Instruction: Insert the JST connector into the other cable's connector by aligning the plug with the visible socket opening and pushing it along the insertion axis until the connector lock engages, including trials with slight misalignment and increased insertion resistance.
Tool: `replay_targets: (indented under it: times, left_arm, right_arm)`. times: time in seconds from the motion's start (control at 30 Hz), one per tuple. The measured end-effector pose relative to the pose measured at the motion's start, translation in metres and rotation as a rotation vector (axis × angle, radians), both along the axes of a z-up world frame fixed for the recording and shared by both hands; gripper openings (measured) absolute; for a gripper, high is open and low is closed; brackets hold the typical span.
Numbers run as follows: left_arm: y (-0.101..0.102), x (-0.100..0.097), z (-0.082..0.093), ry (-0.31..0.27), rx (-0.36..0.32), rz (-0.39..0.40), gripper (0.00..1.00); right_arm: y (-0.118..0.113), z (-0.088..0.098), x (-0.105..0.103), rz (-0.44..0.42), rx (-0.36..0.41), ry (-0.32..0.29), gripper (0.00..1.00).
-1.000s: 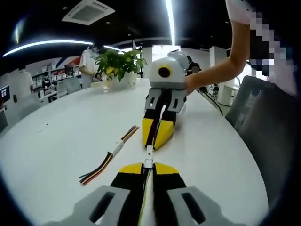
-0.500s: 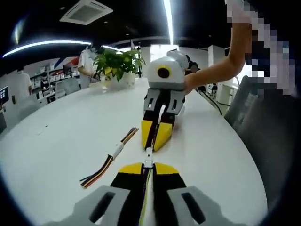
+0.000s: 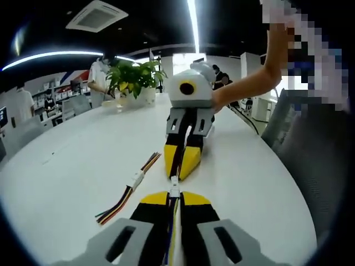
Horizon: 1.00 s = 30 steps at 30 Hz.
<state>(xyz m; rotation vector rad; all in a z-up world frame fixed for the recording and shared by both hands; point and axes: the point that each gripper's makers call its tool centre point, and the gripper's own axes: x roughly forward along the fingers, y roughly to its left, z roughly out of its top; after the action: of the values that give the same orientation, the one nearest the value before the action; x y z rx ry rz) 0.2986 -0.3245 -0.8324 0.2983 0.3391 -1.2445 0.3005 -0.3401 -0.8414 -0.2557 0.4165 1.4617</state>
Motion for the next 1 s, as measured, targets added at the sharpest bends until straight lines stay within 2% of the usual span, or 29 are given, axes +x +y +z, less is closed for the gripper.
replay_targets:
  times: [0.27, 0.37, 0.47, 0.83, 1.0]
  left_arm:
    - [0.0, 0.002, 0.007, 0.009, -0.05, -0.003, 0.0]
    - [-0.001, 0.002, 0.006, 0.014, -0.053, -0.008, 0.0]
    - [-0.003, 0.004, 0.003, 0.003, -0.041, -0.004, 0.0]
    - [-0.005, 0.007, 0.009, -0.009, -0.065, -0.012, 0.0]
    - [-0.007, 0.005, 0.005, -0.009, -0.037, -0.04, 0.0]
  right_arm:
    - [0.0, 0.006, -0.001, -0.01, 0.028, 0.018, 0.03]
    - [0.003, 0.009, -0.002, -0.02, 0.059, 0.041, 0.03]
    - [0.006, 0.006, -0.003, -0.002, 0.038, 0.016, 0.03]
    - [0.005, 0.013, -0.001, -0.012, 0.06, 0.023, 0.03]
    - [0.005, 0.01, -0.003, -0.017, 0.051, 0.026, 0.03]
